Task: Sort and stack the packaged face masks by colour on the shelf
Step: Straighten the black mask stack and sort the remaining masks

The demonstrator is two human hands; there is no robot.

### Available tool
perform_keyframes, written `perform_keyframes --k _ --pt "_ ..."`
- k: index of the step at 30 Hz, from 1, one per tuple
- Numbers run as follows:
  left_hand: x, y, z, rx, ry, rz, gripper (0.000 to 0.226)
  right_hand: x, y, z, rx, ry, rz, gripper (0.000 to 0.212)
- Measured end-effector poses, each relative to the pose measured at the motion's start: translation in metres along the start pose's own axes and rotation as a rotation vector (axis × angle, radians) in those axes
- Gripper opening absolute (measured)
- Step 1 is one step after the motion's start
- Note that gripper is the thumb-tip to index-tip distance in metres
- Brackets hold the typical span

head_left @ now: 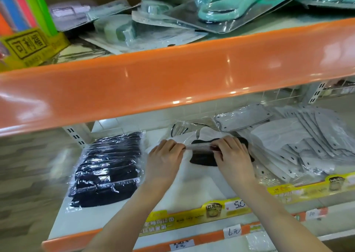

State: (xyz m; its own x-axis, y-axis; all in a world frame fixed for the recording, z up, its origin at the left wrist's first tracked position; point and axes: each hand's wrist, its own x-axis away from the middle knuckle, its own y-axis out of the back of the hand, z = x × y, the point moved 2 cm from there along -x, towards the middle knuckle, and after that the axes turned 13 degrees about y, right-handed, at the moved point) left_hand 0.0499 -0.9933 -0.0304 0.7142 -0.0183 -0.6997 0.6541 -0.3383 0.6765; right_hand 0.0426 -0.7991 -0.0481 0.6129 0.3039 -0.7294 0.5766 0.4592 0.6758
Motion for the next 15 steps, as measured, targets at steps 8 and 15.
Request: perform_keyframes --k 8,15 --pt "0.012 0.046 0.067 -0.074 0.067 -0.111 0.020 -0.023 -0.023 0.063 -0.158 0.132 0.036 0.022" --pt "0.034 0.090 0.123 -0.128 0.172 -0.133 0.024 -0.031 -0.049 0.127 -0.274 0.234 0.168 0.027"
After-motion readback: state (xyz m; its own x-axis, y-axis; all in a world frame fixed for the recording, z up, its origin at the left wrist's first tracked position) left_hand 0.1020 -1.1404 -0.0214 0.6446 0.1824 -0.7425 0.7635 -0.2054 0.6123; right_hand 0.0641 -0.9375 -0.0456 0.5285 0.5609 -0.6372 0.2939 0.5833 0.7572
